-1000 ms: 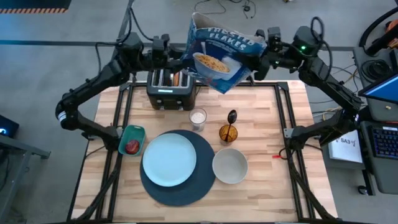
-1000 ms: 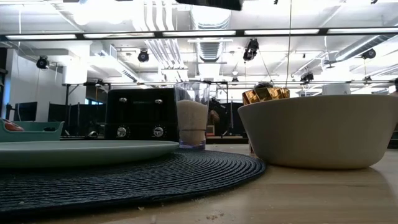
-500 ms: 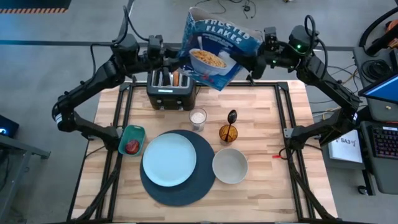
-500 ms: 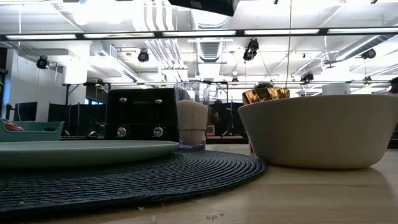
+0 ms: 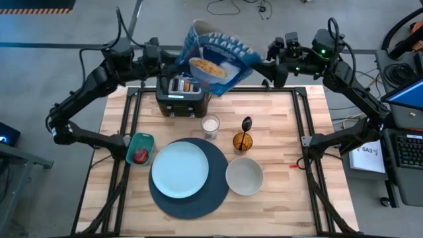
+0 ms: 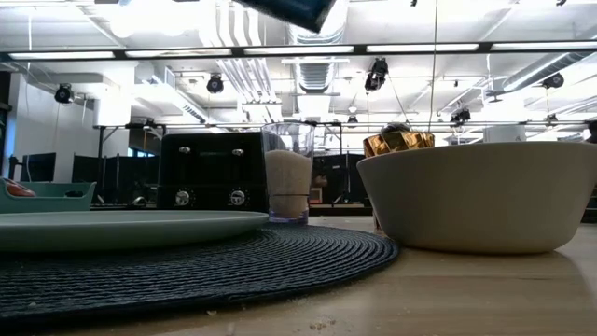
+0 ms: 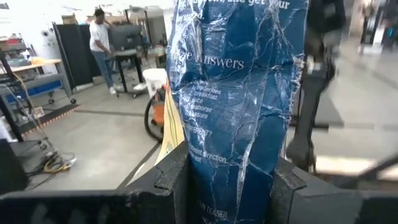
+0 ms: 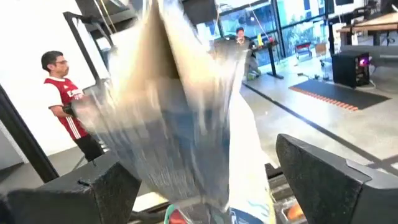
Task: Arrange a breakfast setting
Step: Pour the cereal into the gray bowl
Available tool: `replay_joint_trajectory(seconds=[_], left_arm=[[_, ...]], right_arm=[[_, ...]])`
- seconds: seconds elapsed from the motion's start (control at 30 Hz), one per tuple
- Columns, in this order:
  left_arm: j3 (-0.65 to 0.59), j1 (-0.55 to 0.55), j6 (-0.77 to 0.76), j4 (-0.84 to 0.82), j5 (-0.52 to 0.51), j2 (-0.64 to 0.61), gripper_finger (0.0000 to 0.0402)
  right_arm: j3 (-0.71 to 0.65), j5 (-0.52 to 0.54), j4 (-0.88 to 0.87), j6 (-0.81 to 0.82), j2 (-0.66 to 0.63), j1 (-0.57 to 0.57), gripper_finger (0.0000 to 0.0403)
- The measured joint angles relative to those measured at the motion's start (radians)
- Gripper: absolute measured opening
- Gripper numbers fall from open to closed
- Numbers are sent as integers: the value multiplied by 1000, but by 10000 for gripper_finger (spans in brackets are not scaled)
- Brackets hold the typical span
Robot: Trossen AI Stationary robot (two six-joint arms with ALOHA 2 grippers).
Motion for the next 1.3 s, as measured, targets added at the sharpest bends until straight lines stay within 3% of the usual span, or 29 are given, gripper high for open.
replay_joint_trajectory(seconds=[0.33, 0.57, 0.67, 0.83, 1.07, 1.3], left_arm=[[0, -9, 11, -308, 23, -104, 111], [0, -140, -84, -482, 15, -131, 110], [0, -240, -155, -503, -53, -126, 110], [0, -450, -284, -556, -291, -98, 110], [0, -682, -474, -541, -519, 15, 110], [18, -737, -529, -463, -529, 188, 108]], right_arm=[[0, 69, -133, 32, -106, -3, 342], [1, 69, -235, 30, -138, -2, 343], [1, 62, -267, 17, -144, -1, 343], [1, -23, -303, -5, -158, 3, 343], [1, -131, -314, -8, -196, 3, 343], [1, -144, -369, -37, -239, 3, 343]])
